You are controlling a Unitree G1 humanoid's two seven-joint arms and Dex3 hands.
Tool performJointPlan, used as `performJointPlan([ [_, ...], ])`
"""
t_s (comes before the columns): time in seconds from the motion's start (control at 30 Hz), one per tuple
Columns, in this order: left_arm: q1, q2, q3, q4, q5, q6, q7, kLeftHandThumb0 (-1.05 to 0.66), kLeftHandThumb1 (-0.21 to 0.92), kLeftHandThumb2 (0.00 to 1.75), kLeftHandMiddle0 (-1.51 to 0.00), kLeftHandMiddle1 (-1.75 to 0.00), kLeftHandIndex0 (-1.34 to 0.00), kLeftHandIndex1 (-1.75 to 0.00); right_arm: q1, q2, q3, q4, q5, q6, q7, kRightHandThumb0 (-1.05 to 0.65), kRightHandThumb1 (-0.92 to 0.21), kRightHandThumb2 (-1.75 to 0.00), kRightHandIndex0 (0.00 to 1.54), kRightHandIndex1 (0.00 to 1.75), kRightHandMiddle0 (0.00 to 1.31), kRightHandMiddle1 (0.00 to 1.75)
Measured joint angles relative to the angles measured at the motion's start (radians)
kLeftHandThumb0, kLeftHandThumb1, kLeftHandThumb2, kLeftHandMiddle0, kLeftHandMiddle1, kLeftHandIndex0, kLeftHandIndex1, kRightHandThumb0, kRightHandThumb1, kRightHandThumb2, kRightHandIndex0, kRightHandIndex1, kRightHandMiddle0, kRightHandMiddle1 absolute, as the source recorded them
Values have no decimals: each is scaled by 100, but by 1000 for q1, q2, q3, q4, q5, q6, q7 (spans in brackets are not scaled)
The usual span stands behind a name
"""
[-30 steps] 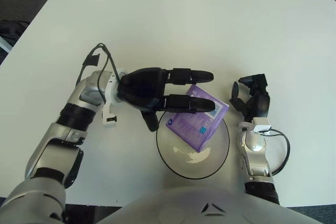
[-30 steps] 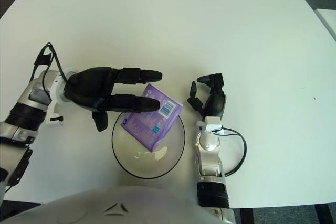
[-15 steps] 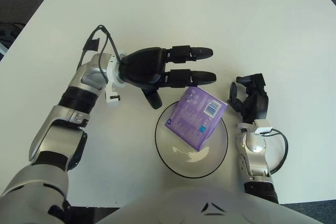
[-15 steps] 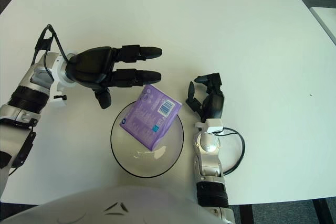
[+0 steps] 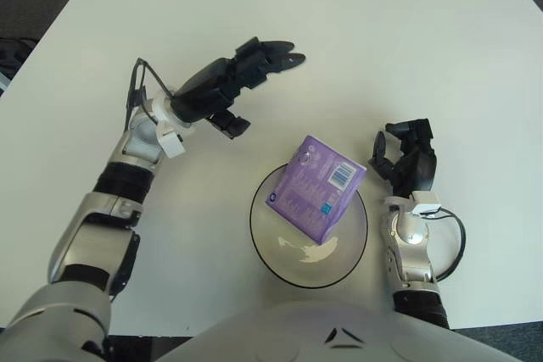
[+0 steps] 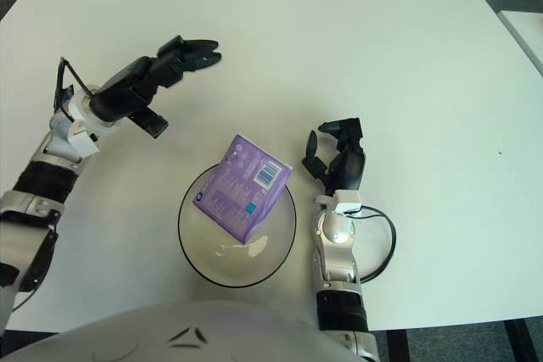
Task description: Put the tissue paper into the plate.
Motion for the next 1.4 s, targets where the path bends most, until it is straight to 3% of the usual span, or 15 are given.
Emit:
performJointPlan([
  [0.07,28,-33,40,-6,34,54,55,-48,73,90,-36,-167,-21,-168,0,-2,1,0,-1,3,-4,-39,-65,-91,50,133,35,175],
  [0.1,41,-54,59,-7,53,82,86,-45,69,92,-52,-170,-27,-170,-1,-3,1,1,-2,4,-5,-39,-65,-90,50,133,35,175],
  [0.17,53,-93,89,-1,102,122,151,-43,64,95,-68,-172,-34,-172,-2,-4,2,2,-3,6,-7,-39,-65,-90,50,133,35,175],
  [0.23,57,-127,115,13,159,146,222,-44,52,108,-92,-174,-44,-174,-4,-7,2,4,-4,8,-8,-39,-65,-90,50,133,35,175],
  [0.33,58,-166,135,23,213,187,299,-44,45,116,-105,-174,-50,-174,-10,-9,2,6,-4,11,-11,-39,-65,-91,51,133,35,175],
  [0.63,52,-210,147,70,190,249,336,-46,38,125,-110,-175,-56,-175,-17,-11,5,11,-4,22,-14,-39,-64,-92,53,133,36,175],
  [0.8,70,-237,174,42,164,362,360,-45,40,122,-110,-175,-54,-175,-17,-12,5,12,-4,33,-14,-39,-64,-91,53,134,36,175],
  [0.97,93,-284,178,-45,111,530,361,-45,40,122,-111,-175,-54,-175,-20,-13,3,13,-4,34,-14,-39,-65,-91,52,134,36,175],
  [1.13,93,-339,188,-47,35,683,359,-46,36,127,-113,-175,-57,-175,-24,-12,3,15,-1,35,-13,-39,-64,-91,52,134,36,175],
  [1.4,117,-395,209,-47,-44,762,354,-49,30,135,-113,-175,-63,-175,-28,-12,0,18,-1,36,-13,-39,-63,-93,52,135,36,175],
])
